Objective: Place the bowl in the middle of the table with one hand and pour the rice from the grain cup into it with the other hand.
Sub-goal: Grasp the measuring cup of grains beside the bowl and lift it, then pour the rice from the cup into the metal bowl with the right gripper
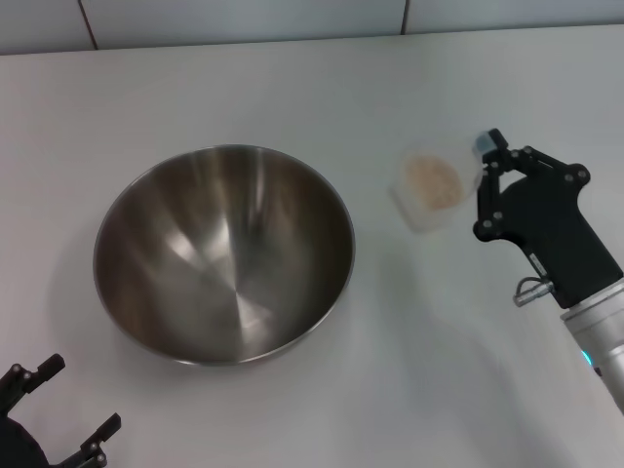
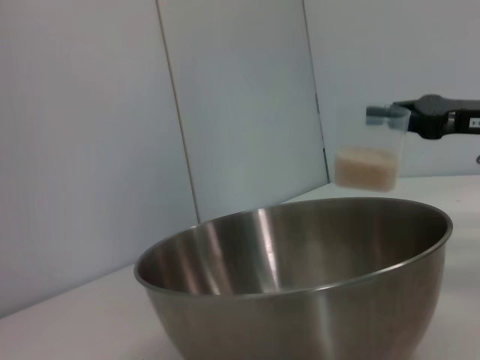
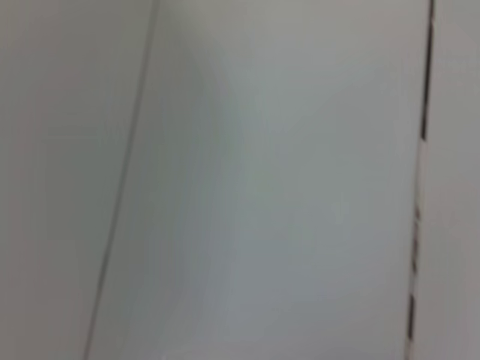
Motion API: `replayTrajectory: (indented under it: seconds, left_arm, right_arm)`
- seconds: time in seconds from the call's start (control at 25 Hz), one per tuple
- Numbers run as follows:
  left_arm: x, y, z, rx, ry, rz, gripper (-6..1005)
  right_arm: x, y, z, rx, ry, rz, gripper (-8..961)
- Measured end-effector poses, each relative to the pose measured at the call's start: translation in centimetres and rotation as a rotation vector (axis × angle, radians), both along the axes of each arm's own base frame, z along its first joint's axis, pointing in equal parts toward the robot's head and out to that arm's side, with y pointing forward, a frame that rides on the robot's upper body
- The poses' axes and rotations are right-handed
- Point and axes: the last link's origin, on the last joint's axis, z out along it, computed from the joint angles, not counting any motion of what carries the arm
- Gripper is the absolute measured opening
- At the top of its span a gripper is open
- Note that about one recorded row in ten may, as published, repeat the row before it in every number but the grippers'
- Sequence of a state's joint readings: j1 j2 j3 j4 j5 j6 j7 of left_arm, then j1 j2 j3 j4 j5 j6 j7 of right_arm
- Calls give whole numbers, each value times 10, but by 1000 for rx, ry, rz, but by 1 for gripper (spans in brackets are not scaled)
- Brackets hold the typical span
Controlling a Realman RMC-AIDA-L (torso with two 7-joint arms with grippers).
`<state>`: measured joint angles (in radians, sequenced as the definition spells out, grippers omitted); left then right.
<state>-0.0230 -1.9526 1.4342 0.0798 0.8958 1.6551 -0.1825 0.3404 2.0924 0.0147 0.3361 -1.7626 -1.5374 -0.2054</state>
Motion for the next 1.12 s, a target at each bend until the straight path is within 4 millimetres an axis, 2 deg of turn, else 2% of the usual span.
replayTrajectory:
  seconds: [0.2,0.32,0.36,0.4,0.52,0.56,0.6,0.8,1.12]
  left_arm:
    - [0,0,0,0,0,0,842]
    - [0,1,0,0,0,-3,842]
    - [0,1,0,0,0,-3,842]
    - [1,2,0,1,0,-4,842]
    - [1,2,0,1,0,-5,842]
    - [1,3,0,1,0,-6,842]
    - [1,3,0,1,0,-6,842]
    - [1,3,0,0,-1,-7,842]
    - [1,3,0,-1,-2,-7,842]
  right_arm:
    - [-23,4,-2,-7,4,129,14]
    - [-43,9,-9,18,-65,219,14]
    - [-57,9,-17,59,-173,293,14]
    - [-57,9,-17,59,-173,293,13]
    - [-75,4,-30,145,-366,403,13]
    - [-85,0,-38,225,-506,459,13]
    - [-85,0,-38,225,-506,459,13]
    - [-102,-2,-51,434,-828,526,12]
    - [-106,-1,-61,612,-1139,616,12]
